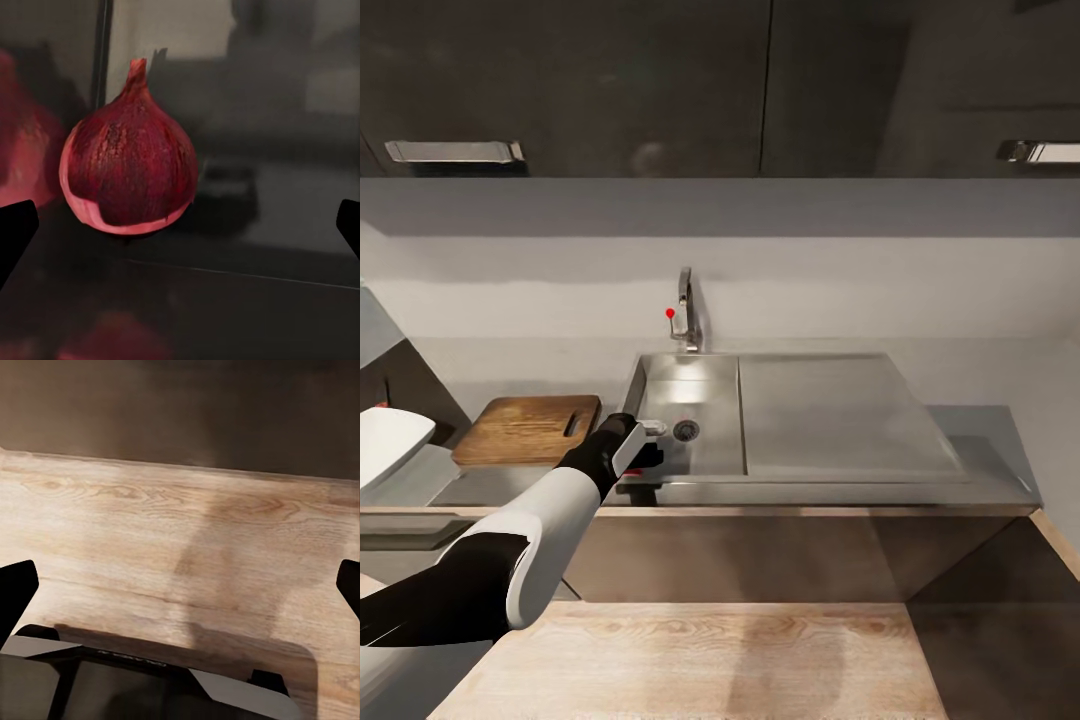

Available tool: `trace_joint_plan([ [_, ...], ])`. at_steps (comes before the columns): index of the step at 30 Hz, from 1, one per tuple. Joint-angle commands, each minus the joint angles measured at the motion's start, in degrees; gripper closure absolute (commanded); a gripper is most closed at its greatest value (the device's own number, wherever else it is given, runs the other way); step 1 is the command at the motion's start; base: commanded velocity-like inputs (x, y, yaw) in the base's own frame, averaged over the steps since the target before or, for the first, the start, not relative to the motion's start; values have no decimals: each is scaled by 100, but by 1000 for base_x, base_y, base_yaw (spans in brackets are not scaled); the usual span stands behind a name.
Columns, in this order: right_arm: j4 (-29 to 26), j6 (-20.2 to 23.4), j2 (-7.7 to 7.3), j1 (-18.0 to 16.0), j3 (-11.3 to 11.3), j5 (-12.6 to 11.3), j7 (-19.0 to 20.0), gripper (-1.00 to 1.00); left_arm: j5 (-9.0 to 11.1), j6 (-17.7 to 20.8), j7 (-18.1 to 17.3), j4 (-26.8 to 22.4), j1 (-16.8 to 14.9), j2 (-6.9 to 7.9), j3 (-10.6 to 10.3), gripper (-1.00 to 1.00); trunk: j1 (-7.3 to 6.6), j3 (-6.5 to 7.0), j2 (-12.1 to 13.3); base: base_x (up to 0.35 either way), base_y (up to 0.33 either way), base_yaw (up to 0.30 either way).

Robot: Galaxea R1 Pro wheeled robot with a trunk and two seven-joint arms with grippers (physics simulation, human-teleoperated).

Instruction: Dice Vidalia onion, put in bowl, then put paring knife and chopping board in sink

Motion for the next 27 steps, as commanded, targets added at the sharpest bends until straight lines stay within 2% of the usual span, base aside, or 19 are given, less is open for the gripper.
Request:
trace_joint_plan([
  [1,-8,-10,3,1,-13,59,10,-100,61,18,48,-8,-3,0,-7,-100,3,-10,-10,0,0,0],
  [17,-8,-10,3,1,-13,59,10,-100,61,9,48,88,-3,0,-7,-100,3,-12,-10,55,0,0],
  [27,1,-10,3,1,-13,59,10,-100,61,10,48,97,-3,0,-7,-100,3,-78,-10,0,0,0],
])
